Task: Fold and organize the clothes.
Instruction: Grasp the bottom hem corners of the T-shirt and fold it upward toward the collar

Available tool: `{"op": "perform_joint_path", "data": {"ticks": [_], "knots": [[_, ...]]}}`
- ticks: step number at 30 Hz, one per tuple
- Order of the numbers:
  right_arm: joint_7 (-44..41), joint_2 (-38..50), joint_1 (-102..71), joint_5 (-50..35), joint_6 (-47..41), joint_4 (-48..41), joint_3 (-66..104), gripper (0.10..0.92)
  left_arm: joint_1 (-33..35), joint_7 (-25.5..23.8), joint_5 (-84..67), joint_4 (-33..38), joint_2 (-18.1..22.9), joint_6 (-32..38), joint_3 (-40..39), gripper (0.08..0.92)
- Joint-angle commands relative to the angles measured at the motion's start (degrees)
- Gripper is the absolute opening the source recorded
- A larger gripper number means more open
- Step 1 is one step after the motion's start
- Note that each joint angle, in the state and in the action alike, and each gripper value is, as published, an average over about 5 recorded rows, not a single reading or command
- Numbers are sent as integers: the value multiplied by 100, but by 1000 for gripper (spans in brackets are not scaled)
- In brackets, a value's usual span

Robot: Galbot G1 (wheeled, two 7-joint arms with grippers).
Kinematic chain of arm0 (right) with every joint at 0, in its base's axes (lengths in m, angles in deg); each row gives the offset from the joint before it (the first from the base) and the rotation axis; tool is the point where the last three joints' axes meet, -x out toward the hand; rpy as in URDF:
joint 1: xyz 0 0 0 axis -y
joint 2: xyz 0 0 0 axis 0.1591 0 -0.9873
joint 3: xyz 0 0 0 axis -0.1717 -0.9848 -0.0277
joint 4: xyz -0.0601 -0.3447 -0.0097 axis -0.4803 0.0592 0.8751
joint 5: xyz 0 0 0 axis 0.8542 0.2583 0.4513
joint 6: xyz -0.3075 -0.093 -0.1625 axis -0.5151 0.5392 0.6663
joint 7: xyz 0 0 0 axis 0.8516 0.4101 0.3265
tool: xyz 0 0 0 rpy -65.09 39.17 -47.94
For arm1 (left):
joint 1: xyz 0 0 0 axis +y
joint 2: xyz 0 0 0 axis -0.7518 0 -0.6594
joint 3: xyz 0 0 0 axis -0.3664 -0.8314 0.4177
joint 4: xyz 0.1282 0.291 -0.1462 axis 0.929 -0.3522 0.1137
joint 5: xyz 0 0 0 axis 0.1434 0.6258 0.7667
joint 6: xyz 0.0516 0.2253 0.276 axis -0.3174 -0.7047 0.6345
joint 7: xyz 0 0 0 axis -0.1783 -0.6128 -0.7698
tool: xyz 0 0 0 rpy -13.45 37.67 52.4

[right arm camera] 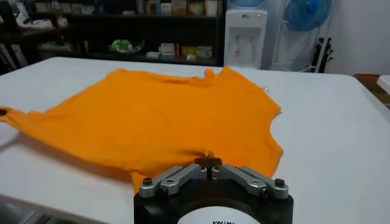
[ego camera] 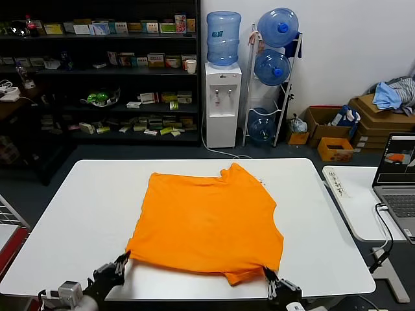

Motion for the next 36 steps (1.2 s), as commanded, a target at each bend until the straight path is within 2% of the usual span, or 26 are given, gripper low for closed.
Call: {"op": "perform_joint_path", "data": {"ticks": [1,6,16,20,26,36], "knots": [[46,-147,1480,-328,71,-666,-230,125,-1634,1,-118,-495,122,433,-421,97],[138,-97,2199,-646,-136,-1045,-516,125,-2009,-144,-122,-906,5,557,-829,97],[46,-111,2912,-875,-310,-1525,-938,146,-2414,-124,37,-1456,166,533,-1283,103],[-165,-143,2917,-871,-307,-1597,-954,242,-2379,-139,159,-1484,155,472,-1277,171],[-387,-193,2695,-675,-224,-1573,-818,416,-2178,-199,253,-1368,120,468,-1140,344],[-691,45,1545,206,51,-1246,-233,710,-1176,-340,425,-1203,125,454,-804,621]]}}
